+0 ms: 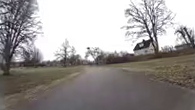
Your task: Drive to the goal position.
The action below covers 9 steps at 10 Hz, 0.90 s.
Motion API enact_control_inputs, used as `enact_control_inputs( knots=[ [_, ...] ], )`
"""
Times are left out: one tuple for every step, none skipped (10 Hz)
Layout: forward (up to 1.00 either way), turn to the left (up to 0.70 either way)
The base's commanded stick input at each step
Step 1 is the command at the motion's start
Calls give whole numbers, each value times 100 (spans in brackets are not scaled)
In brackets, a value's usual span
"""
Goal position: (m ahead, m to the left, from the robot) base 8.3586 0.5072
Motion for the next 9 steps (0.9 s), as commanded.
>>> enact_control_inputs(
  knots=[
    [100,0],
    [100,0],
    [100,0],
    [100,0],
    [100,0],
    [100,0],
    [100,0],
    [100,0],
    [100,0]
  ],
)
